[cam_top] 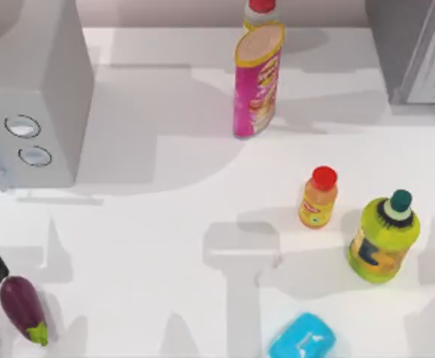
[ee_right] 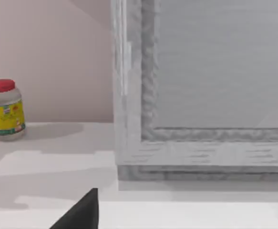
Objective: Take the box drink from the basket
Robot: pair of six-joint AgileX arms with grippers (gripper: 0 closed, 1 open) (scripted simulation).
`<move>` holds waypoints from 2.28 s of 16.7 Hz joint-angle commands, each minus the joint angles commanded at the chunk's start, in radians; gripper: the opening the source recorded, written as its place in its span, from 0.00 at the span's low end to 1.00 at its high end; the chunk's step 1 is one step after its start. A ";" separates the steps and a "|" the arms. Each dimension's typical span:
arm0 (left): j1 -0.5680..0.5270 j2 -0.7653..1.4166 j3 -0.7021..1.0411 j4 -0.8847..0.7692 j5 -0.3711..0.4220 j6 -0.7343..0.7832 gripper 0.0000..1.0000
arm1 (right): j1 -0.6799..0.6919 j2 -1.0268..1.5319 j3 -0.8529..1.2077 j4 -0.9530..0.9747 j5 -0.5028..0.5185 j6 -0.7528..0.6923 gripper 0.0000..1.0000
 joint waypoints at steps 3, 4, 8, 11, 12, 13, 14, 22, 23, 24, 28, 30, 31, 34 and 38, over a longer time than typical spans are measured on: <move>0.005 0.013 0.010 0.005 0.004 0.000 1.00 | 0.000 0.000 0.000 0.000 0.000 0.000 1.00; 0.012 0.034 0.029 0.014 0.012 0.001 1.00 | 0.000 0.000 0.000 0.000 0.000 0.000 1.00; 0.070 0.225 0.178 0.086 0.076 0.004 1.00 | 0.000 0.000 0.000 0.000 0.000 0.000 1.00; 0.129 0.477 0.337 0.164 0.147 0.008 1.00 | 0.000 0.000 0.000 0.000 0.000 0.000 1.00; 0.150 0.578 0.394 0.193 0.172 0.009 1.00 | 0.000 0.000 0.000 0.000 0.000 0.000 1.00; 0.172 0.684 0.453 0.222 0.196 0.010 1.00 | 0.000 0.000 0.000 0.000 0.000 0.000 1.00; 0.193 0.790 0.512 0.252 0.220 0.011 1.00 | 0.000 0.000 0.000 0.000 0.000 0.000 1.00; 0.341 1.411 0.913 0.462 0.374 0.014 1.00 | 0.000 0.000 0.000 0.000 0.000 0.000 1.00; 0.351 1.446 0.942 0.478 0.385 0.014 1.00 | 0.000 0.000 0.000 0.000 0.000 0.000 1.00; 0.358 1.471 0.963 0.490 0.392 0.014 1.00 | 0.000 0.000 0.000 0.000 0.000 0.000 1.00; 0.364 1.490 0.979 0.499 0.397 0.014 1.00 | 0.000 0.000 0.000 0.000 0.000 0.000 1.00; 0.362 1.474 0.984 0.500 0.394 0.017 1.00 | 0.000 0.000 0.000 0.000 0.000 0.000 1.00; 0.361 1.476 0.984 0.499 0.393 0.017 1.00 | 0.000 0.000 0.000 0.000 0.000 0.000 1.00; 0.353 1.518 1.011 0.495 0.386 0.014 1.00 | 0.000 0.000 0.000 0.000 0.000 0.000 1.00; 0.331 1.598 1.088 0.499 0.366 0.014 1.00 | 0.000 0.000 0.000 0.000 0.000 0.000 1.00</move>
